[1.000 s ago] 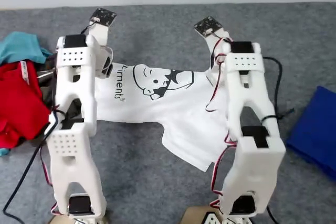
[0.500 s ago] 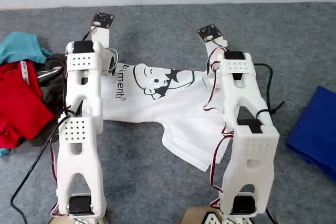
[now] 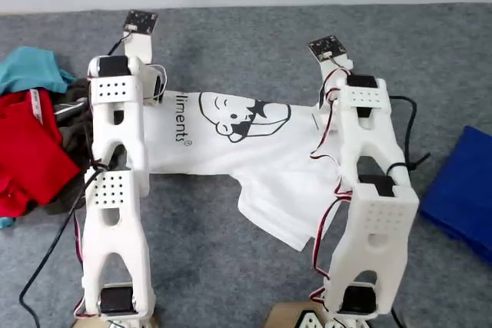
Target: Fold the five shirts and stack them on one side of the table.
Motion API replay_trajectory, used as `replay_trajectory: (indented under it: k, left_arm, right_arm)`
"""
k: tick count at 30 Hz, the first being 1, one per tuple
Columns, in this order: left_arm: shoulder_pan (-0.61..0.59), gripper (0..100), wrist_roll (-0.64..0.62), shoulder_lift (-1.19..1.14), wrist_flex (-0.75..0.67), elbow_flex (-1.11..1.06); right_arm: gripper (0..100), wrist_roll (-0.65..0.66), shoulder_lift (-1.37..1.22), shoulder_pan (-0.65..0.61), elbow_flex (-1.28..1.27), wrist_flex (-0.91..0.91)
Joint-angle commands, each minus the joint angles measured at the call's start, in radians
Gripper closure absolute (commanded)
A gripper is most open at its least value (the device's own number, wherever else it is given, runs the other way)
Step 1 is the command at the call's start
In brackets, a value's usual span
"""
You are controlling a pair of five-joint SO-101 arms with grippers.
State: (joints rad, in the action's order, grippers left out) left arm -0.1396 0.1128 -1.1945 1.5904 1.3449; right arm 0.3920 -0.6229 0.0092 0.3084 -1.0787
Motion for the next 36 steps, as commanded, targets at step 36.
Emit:
replay_trajectory:
  k: [36]
  left_arm:
    - [0.173, 90, 0.005, 0.247, 0.167, 0.213]
  right_arm:
    - [98.8, -0.008, 0.452, -0.002, 0.009, -0.335]
